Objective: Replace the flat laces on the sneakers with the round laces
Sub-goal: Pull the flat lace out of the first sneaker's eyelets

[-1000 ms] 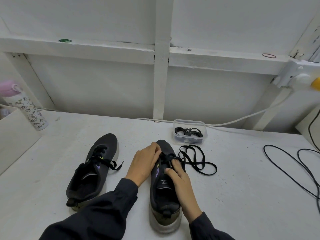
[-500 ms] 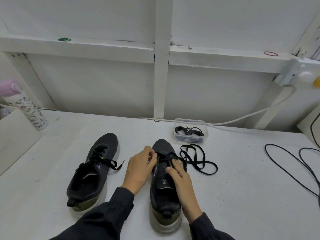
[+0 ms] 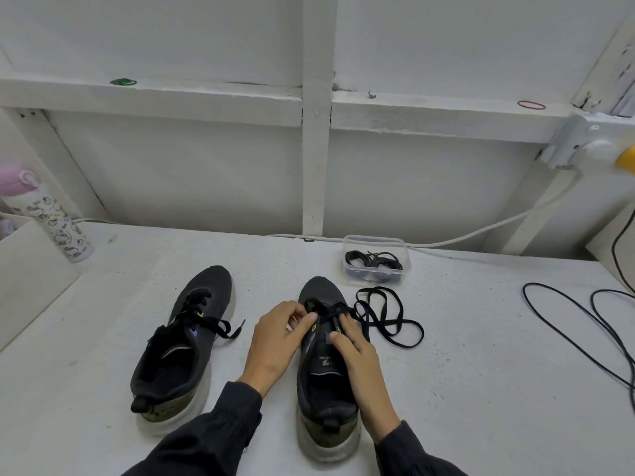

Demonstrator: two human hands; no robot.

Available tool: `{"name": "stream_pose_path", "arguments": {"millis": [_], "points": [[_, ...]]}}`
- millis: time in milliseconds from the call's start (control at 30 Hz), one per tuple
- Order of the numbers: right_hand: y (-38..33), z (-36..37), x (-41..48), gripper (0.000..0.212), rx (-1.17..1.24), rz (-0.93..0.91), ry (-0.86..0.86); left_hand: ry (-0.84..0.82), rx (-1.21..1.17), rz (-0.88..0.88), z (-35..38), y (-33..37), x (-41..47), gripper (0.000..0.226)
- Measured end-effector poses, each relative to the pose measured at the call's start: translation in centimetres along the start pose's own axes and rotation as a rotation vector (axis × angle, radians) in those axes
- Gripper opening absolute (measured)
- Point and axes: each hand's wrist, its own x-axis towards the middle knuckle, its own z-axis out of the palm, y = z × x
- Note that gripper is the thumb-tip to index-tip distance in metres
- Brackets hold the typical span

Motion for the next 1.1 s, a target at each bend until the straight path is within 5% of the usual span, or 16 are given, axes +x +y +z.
{"name": "stream_pose_path", "arguments": {"millis": [233, 567, 833, 1100], "points": [[-0.2, -0.2, 0.0, 0.055, -0.039, 0.012, -0.019, 0.166, -0.177, -0.110, -0.7, 0.0, 2.1, 0.018], [-0.2, 0.2, 0.0, 0.054, -0.035, 0.030, -0.001, 0.074, -0.146, -0.125, 0.4, -0.1, 0.9, 0.022], [-0.2, 0.1, 0.0, 0.055, -0.072, 0.025, -0.008, 0.240, -0.334, -0.212, -0.8, 1.5, 1.6, 0.021], [0.0, 0.2, 0.2, 0.054, -0.040, 0.031, 0.013, 0.060, -0.255, -0.230, 0.6, 0.5, 0.4, 0.019]]}}
